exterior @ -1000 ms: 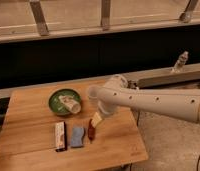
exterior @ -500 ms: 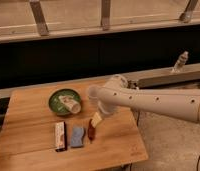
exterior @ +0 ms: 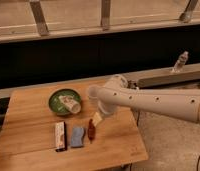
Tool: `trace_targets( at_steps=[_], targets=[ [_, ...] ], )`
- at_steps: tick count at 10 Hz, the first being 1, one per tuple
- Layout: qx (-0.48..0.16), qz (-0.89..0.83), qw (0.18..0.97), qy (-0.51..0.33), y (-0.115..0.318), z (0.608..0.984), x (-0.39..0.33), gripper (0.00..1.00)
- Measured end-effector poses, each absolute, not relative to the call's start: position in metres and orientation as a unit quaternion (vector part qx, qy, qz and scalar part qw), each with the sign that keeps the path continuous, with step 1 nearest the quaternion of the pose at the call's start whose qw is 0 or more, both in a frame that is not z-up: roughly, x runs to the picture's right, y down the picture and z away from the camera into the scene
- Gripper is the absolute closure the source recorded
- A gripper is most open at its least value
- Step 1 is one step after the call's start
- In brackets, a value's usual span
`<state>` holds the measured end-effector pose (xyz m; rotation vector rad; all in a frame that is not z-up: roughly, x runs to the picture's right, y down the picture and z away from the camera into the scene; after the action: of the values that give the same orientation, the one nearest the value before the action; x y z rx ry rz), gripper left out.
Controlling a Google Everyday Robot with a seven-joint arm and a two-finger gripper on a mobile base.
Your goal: Push the eraser across the table
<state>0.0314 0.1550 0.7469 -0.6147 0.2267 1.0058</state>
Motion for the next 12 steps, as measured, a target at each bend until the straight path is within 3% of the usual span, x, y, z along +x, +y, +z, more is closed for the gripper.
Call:
trace_targets(
  at_steps=[4, 6, 12],
  targets=[
    [-0.289, 0.473, 0.825, 0.107, 0.155, 0.747, 0.031, 0.84],
    [-0.290, 0.471, 0.827, 0.101, 0.155, 0.746, 0.031, 0.98],
    [-0.302, 0.369, 0.878, 0.037, 0.149, 0.739, -0.070, 1.00]
  ],
)
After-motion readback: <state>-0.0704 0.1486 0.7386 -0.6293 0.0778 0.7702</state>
